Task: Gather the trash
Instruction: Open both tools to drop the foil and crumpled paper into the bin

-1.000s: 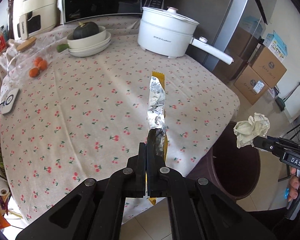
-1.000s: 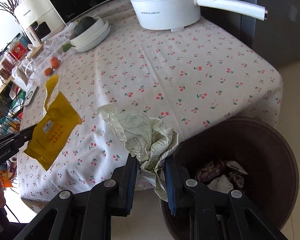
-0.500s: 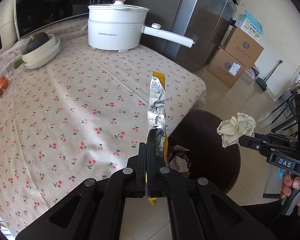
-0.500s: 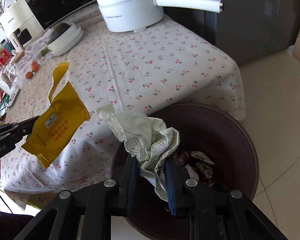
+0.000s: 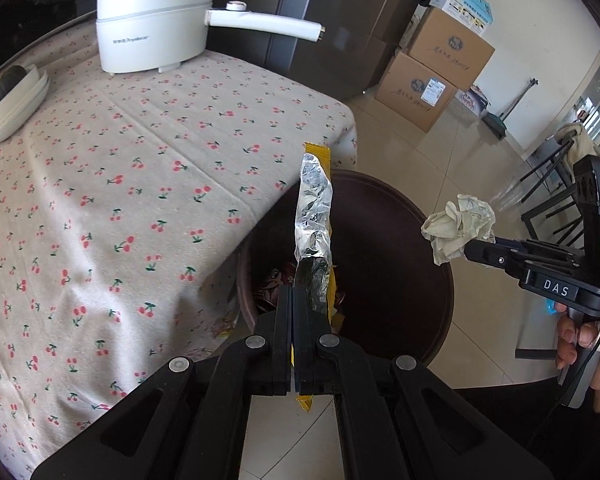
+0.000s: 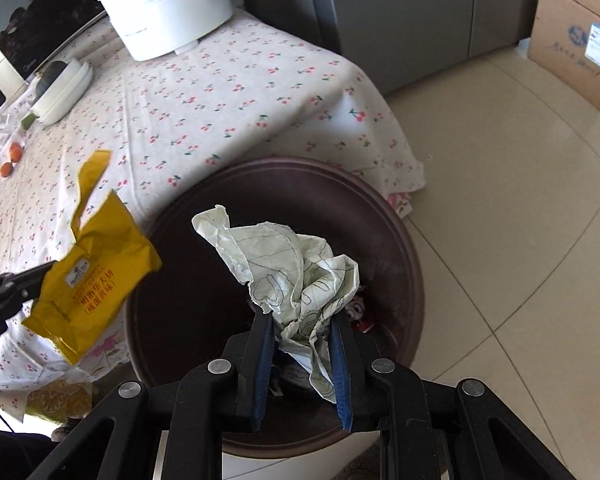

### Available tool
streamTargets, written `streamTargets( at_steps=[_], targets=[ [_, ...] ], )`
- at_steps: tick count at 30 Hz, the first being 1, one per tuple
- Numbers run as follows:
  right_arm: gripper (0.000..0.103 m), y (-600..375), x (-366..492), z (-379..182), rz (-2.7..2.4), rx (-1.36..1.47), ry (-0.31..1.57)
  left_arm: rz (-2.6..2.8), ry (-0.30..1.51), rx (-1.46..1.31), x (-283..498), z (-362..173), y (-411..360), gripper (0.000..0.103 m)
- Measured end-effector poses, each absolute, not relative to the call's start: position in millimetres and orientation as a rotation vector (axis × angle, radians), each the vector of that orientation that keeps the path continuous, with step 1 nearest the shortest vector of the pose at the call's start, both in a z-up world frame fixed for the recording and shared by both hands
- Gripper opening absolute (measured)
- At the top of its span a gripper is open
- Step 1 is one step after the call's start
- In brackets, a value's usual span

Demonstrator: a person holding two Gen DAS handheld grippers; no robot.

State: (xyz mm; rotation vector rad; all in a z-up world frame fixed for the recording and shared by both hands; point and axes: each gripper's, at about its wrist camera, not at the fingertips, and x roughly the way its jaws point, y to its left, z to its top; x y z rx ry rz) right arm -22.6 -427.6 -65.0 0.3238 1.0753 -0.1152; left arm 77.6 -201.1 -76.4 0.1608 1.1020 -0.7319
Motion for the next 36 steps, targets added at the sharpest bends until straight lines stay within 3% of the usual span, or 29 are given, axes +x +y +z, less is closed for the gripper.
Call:
streamTargets(
  at_steps=[7, 9, 11, 13, 18, 20, 21, 22, 28, 36],
  targets=[
    [0.024, -429.5, -21.4, -66.1, -0.107, 0.313, 1.08, -0.715, 1.128, 0.201, 81.8, -91.1, -214.8, 0.005],
    [0.024, -426.8, -20.2, -66.2, -0.102, 0.303, 1.083, -0.689, 1.14, 0.209, 84.5, -94.0, -212.1, 0.021],
    [0.024, -424.6, -19.0, -66.9, -0.098, 0.297, 1.087, -0.645, 1.129, 0.202, 85.8, -93.8, -203.7, 0.064],
    [0.024, -421.6, -16.7, -67.3, -0.095, 0.293, 1.091, -0.609, 1.107, 0.181, 86.5, -89.8, -193.0, 0.076],
    [0.03, -411.0, -9.5, -67.6, -0.079, 0.284, 1.094, -0.552, 1.088, 0.175, 88.0, -80.3, -170.8, 0.081],
    [0.048, -407.2, -6.2, -68.4, -0.085, 0.291, 1.097, -0.525, 1.085, 0.167, 87.0, -77.8, -161.4, 0.081],
    [0.068, -406.1, -4.9, -69.5, -0.094, 0.303, 1.101, -0.516, 1.083, 0.162, 85.9, -76.8, -156.4, 0.081],
    [0.079, -404.8, -4.5, -70.1, -0.105, 0.315, 1.1, -0.507, 1.081, 0.158, 85.5, -76.0, -151.8, 0.082],
    [0.088, -387.8, -3.4, -68.7, -0.116, 0.286, 1.111, -0.442, 1.048, 0.149, 75.4, -67.3, -126.5, 0.082],
    [0.092, -350.2, -14.7, -56.0, -0.069, 0.221, 1.092, -0.307, 0.969, 0.096, 42.8, -50.8, -79.2, 0.089]
  ],
)
